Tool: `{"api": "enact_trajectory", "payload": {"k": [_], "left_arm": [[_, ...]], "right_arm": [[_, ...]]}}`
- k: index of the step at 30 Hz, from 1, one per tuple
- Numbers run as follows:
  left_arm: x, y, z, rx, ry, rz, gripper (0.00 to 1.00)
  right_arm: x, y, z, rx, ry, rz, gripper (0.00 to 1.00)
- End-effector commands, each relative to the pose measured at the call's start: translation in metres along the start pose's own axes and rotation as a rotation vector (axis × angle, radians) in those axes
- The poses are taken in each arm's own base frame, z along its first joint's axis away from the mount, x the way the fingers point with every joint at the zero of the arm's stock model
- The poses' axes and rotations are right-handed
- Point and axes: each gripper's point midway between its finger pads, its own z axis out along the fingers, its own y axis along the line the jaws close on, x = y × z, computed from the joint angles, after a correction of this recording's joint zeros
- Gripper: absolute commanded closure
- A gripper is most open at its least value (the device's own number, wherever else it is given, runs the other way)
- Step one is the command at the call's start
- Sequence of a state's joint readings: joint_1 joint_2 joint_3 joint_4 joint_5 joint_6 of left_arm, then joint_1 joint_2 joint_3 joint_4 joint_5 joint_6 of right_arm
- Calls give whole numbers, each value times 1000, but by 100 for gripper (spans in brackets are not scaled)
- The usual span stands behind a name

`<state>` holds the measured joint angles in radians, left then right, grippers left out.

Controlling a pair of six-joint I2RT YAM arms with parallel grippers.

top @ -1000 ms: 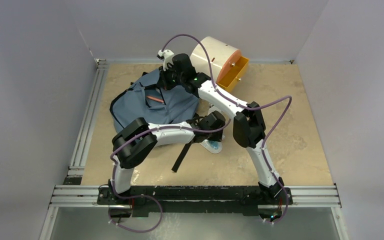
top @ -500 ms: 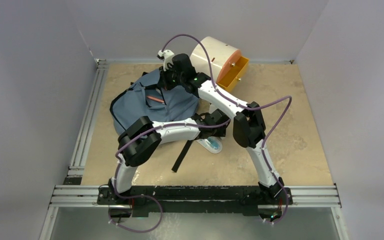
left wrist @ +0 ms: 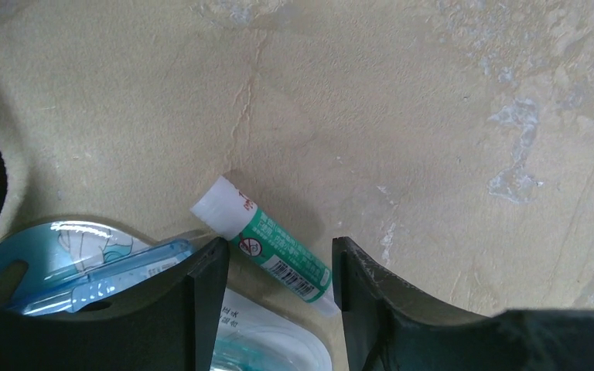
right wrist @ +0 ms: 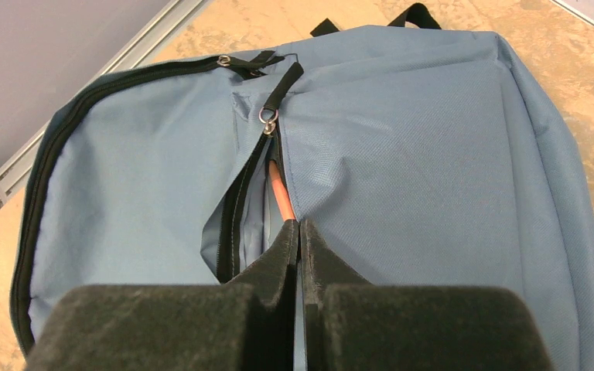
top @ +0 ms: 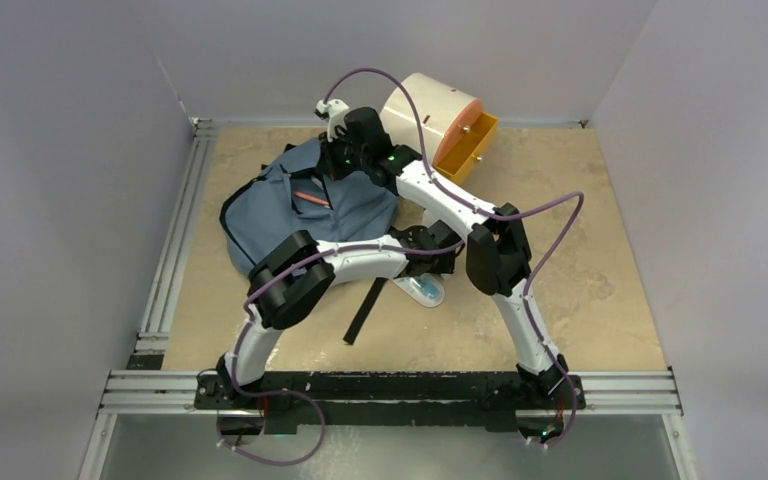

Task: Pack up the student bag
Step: Pick up the stationery from the center of the board.

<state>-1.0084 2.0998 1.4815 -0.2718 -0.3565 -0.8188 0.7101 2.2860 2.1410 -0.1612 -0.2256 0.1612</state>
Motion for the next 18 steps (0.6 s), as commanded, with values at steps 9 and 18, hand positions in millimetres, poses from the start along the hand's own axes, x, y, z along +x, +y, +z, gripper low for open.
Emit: {"api": "enact_trajectory", "payload": {"k": [9,18], "left_arm": [[5,1,11,-12,23,17,53],[16,1,11,26,51,39,75]], "right_arm": [[-43,-13,-16,43,-108,-35,100],[-43,-16,-16,49,-108,-30,100]]}}
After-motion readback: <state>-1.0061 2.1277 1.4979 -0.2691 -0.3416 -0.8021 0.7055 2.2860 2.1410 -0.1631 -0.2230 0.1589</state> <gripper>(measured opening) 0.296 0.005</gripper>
